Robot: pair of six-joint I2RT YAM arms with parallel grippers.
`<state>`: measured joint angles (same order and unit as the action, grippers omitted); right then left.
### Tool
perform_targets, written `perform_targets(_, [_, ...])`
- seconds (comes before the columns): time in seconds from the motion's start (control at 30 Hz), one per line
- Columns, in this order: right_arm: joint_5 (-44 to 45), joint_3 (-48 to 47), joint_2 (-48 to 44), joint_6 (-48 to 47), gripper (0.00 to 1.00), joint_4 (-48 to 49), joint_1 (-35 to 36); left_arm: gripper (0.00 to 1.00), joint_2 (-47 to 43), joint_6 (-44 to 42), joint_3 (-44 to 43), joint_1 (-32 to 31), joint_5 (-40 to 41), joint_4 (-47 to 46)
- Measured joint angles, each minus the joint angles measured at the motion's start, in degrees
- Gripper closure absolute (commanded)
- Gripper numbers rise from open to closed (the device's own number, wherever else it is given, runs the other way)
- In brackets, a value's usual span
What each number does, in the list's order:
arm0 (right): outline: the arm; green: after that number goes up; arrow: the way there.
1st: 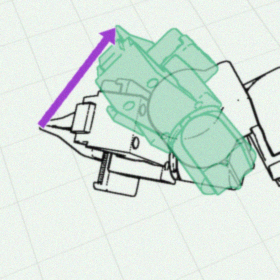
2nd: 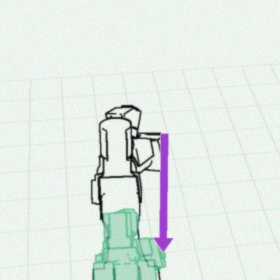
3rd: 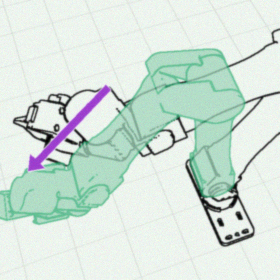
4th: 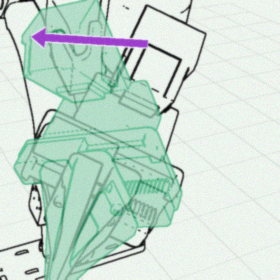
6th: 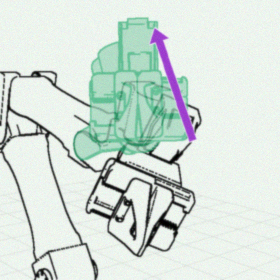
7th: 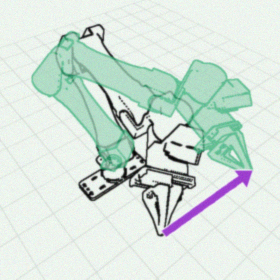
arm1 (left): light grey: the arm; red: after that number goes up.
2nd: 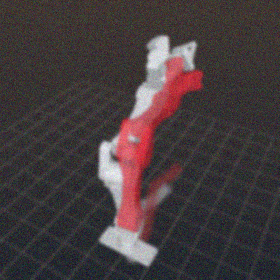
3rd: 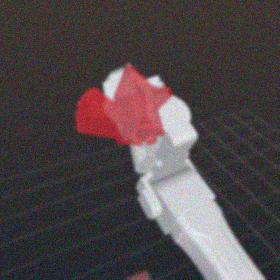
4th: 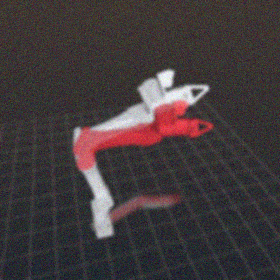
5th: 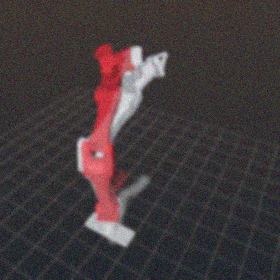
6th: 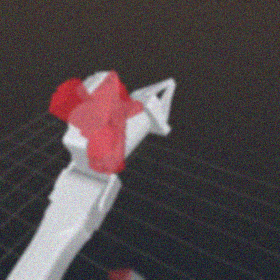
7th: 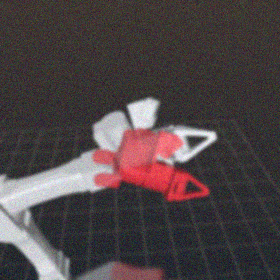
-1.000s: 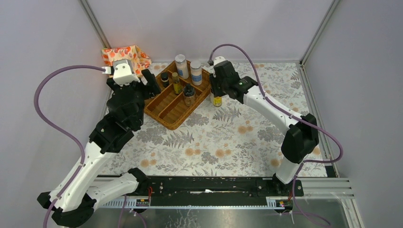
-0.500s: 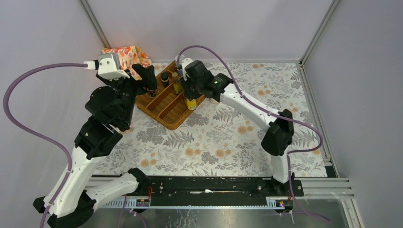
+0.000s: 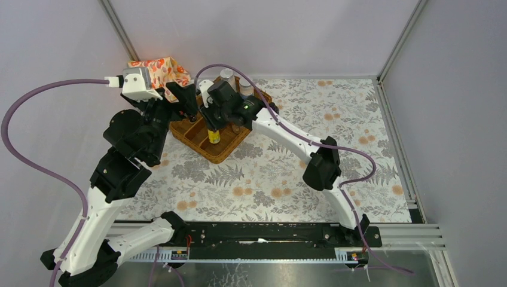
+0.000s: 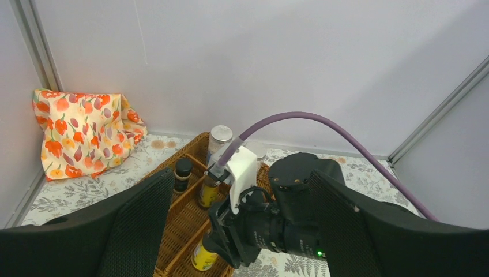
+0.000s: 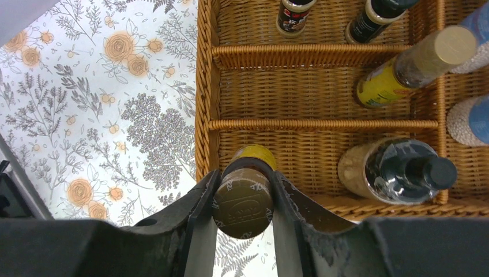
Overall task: Organize the condiment bottles
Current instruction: Place the bottle in the storage box.
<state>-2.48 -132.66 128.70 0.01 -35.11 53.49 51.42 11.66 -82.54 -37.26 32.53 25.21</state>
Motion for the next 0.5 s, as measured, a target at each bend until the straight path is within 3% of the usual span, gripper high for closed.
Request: perform_targets(0.5, [-1.99,-2.12,4.94,-2.19,1.00,9.29,-0.02,0.09,-1.25,1.09,0.76,-0.02,-0.63,2.40])
